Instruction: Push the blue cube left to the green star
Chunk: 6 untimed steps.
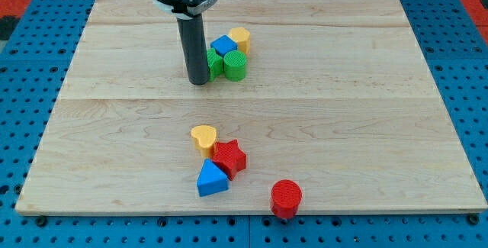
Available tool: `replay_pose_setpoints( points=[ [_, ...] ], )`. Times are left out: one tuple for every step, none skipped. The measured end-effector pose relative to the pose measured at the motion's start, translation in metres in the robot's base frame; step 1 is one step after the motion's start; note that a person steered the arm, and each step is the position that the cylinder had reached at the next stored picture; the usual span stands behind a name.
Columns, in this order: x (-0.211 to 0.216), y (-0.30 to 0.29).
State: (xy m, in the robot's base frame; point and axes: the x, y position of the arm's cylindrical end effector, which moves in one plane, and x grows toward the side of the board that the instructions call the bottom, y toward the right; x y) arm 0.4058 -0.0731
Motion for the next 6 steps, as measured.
replay_pose_setpoints(
  points=[
    [-0.008,-0.007],
    [-0.005,0.015],
    [-0.005,0.022],
    [0.007,0.022],
    [0.023,0.042],
    [-0.023,0.099]
  ],
)
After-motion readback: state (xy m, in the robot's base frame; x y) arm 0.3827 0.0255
